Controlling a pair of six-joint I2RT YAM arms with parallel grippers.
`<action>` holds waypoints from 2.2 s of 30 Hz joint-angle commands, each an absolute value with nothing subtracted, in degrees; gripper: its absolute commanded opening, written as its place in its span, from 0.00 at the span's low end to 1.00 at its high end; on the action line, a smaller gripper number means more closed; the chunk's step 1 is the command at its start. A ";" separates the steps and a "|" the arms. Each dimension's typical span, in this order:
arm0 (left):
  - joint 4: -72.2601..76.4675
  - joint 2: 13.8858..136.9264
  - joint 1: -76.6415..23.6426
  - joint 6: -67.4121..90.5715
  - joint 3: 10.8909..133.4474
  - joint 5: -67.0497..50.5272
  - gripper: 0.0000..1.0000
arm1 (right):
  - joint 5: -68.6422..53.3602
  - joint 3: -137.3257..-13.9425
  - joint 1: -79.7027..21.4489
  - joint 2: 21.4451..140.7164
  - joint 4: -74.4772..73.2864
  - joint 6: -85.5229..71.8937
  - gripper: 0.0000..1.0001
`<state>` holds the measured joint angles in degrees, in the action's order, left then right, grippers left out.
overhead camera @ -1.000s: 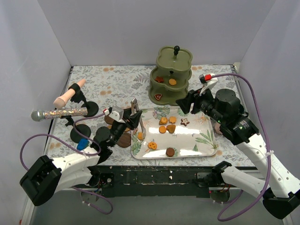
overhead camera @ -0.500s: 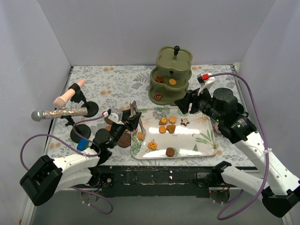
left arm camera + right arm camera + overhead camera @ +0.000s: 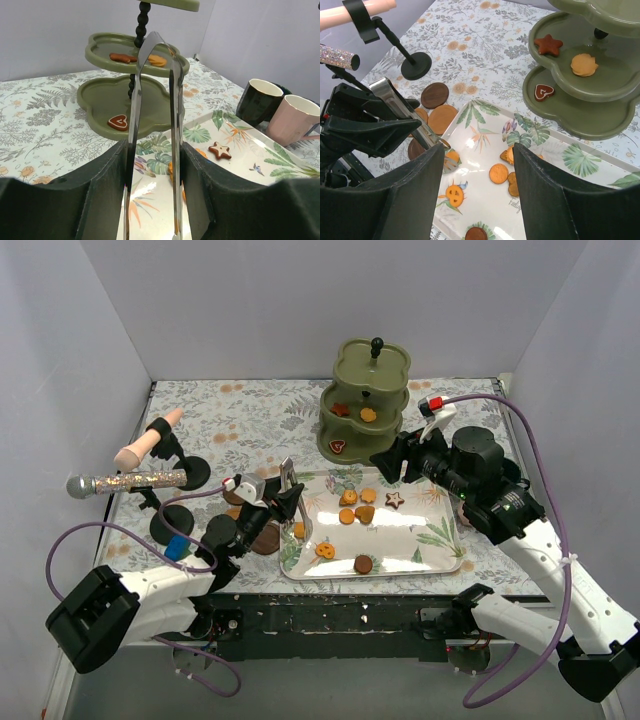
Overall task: Serve the afternoon tea
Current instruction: Pick up the desert from the tray.
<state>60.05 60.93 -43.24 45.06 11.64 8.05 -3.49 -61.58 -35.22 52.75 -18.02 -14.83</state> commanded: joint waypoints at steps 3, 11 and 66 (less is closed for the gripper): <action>61.44 61.26 -43.42 44.65 11.25 6.51 0.43 | -4.22 -61.00 -35.07 52.47 -15.12 -15.03 0.65; 60.47 61.96 -43.42 43.68 10.90 6.15 0.42 | -4.13 -60.38 -35.07 52.47 -14.68 -15.12 0.64; 54.31 70.92 -43.86 45.44 32.86 8.62 0.33 | 4.39 -63.72 -34.98 53.79 -16.35 -13.45 0.63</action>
